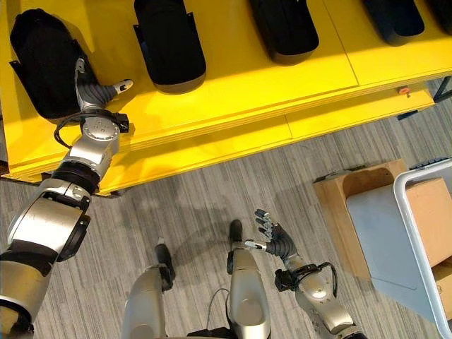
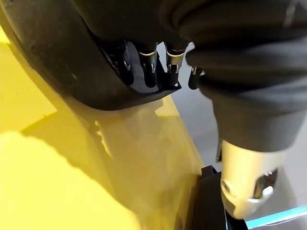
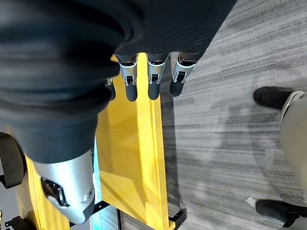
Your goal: Move parts from the plastic box to the shelf.
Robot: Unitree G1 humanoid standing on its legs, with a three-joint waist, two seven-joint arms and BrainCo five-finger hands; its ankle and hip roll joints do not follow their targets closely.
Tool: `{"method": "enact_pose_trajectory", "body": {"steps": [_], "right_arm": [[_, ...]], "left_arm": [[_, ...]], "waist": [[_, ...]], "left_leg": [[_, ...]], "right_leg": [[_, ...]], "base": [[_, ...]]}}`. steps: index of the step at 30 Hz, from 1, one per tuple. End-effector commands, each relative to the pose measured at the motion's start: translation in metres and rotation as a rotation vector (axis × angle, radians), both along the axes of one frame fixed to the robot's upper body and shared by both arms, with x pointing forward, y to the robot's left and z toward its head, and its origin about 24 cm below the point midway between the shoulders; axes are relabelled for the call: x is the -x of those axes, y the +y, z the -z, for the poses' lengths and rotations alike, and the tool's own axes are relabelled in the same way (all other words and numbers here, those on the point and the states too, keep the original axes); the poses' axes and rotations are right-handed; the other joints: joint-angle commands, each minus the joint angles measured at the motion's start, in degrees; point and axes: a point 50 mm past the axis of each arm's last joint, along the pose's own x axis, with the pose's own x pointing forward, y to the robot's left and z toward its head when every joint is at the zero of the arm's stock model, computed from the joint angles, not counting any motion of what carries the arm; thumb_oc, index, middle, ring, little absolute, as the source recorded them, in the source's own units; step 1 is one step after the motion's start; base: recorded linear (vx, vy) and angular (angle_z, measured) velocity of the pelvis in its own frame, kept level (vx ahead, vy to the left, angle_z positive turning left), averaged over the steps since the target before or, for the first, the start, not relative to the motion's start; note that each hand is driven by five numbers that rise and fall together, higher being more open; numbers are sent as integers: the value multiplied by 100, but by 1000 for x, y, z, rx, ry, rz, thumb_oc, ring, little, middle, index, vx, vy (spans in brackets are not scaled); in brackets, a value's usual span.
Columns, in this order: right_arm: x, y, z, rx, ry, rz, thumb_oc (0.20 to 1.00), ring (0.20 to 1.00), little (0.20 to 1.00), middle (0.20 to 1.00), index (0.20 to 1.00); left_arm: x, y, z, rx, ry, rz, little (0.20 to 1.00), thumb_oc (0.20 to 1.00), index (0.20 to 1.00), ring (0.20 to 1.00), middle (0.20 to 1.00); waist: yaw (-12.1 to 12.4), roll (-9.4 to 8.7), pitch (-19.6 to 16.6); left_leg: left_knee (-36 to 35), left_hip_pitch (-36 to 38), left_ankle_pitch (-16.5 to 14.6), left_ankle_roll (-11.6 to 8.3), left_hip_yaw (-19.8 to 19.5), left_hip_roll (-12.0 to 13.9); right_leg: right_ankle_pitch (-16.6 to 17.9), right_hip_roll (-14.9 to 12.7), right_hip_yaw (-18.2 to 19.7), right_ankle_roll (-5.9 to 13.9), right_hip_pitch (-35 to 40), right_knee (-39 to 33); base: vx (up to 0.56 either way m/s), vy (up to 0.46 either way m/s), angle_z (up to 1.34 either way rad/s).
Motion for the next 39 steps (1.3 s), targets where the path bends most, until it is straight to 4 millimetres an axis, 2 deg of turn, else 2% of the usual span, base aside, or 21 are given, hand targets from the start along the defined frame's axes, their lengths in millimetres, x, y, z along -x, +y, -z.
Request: {"method": "enact_pose_trajectory", "body": {"steps": [1, 14, 25, 39], "right_arm": [[2, 1, -18, -32, -95, -21, 1000, 1000, 1000, 1000, 1000], [3, -3, -20, -15, -102, -24, 1000, 1000, 1000, 1000, 1000], [5, -4, -18, -12, -96, -16, 1000, 1000, 1000, 1000, 1000], [4, -5, -20, -5, -107, -10, 1000, 1000, 1000, 1000, 1000]], "left_arm": [[3, 13, -15, -31, -52, -54, 1000, 1000, 1000, 1000, 1000], [3, 10, 2, -66, -9, -35, 1000, 1000, 1000, 1000, 1000], [9, 10, 38, -26, 60, -17, 1000, 1000, 1000, 1000, 1000], [17, 19, 54, -26, 78, -32, 1000, 1000, 1000, 1000, 1000]], "waist": [[142, -77, -300], [153, -69, -287], [201, -43, -249], [247, -40, -193]], "left_leg": [[217, -349, 375, -257, -199, 368], [245, -345, 358, -267, -186, 388], [267, -369, 364, -255, -224, 370], [285, -386, 365, -243, -237, 364]], "right_leg": [[-295, -474, 201, 490, 296, 502], [-320, -467, 222, 473, 244, 578], [-346, -482, 214, 455, 213, 643], [-340, -503, 199, 450, 215, 668]], "base": [[0, 0, 0], [0, 0, 0], [0, 0, 0], [0, 0, 0]]}}
